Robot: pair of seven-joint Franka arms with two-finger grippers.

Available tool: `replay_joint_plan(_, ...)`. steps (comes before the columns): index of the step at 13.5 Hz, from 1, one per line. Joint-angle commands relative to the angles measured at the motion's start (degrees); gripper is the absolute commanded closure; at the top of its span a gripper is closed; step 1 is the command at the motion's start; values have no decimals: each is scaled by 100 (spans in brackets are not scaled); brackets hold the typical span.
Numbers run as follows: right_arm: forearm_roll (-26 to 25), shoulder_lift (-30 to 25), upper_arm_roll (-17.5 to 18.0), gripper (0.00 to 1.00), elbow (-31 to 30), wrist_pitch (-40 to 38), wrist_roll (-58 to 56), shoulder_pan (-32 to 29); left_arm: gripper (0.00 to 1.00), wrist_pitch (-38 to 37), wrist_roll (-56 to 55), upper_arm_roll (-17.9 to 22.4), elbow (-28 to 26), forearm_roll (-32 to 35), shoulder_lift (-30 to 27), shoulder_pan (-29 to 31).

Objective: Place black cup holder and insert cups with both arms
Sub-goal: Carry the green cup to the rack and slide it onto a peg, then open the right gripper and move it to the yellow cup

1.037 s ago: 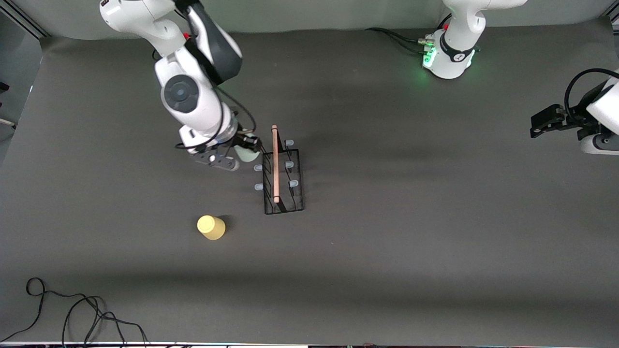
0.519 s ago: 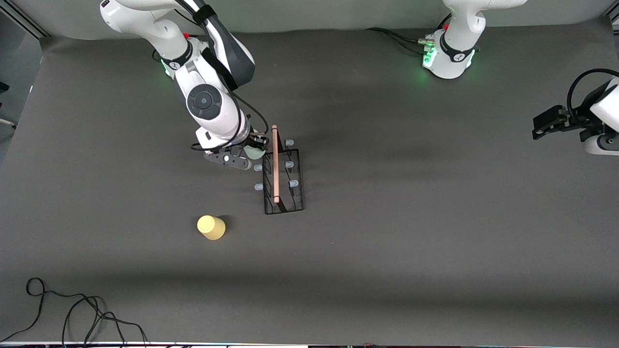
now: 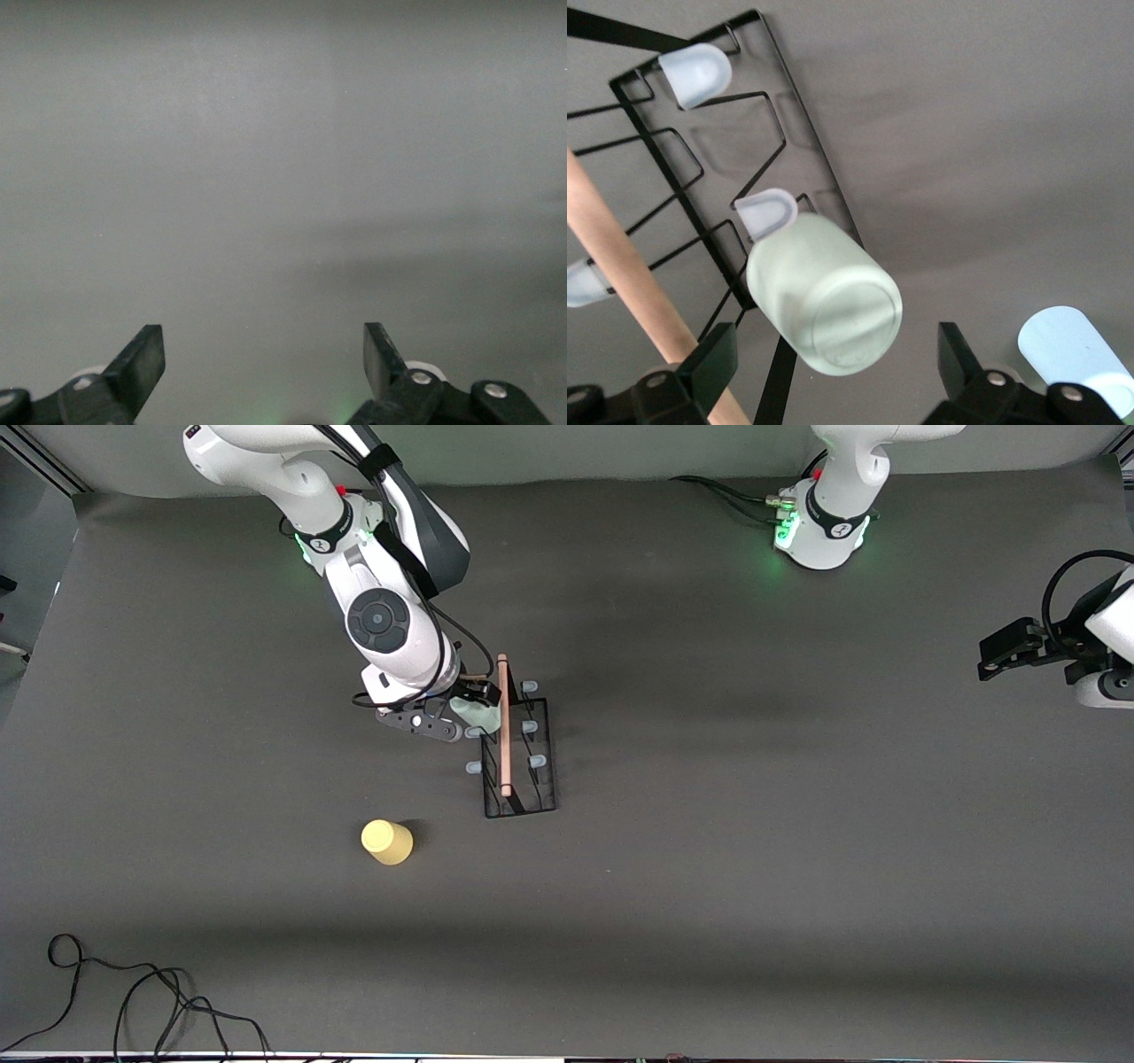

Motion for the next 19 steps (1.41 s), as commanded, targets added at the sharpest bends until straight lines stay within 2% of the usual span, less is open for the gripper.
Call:
replay_joint_plan(1,-52,-70,-285,0,263,-39,-163,22,0,43,-77,2,-59,68,-122,-21)
replay_joint_plan(4,-61,35,-934,0,500,-30,-1260,13,0,43,-77,2,-59,68,-122,-21)
replay_joint_plan(7,18,578,-1428,0,1070,40,-2236,-57,0,60,-77,11,-59,60,-122,-21)
replay_joint_plan(9,36,1079,-1446,0,1518,127,-2528,-355,0,69,-77,11,-59,60,-114,-21)
replay_joint_plan(11,36,1527,-1438,0,1731,565,-2660,-531,0,78,-77,11,-59,60,-113,-21)
replay_joint_plan(16,326,2398,-1438,0,1740,1691,-3197,-620,0,95,-77,2,-59,60,-105,-30)
replay_joint_plan(19,335,2610,-1420,0,1740,1876,-3197,-620,0,95,-77,2,-59,60,-105,-21)
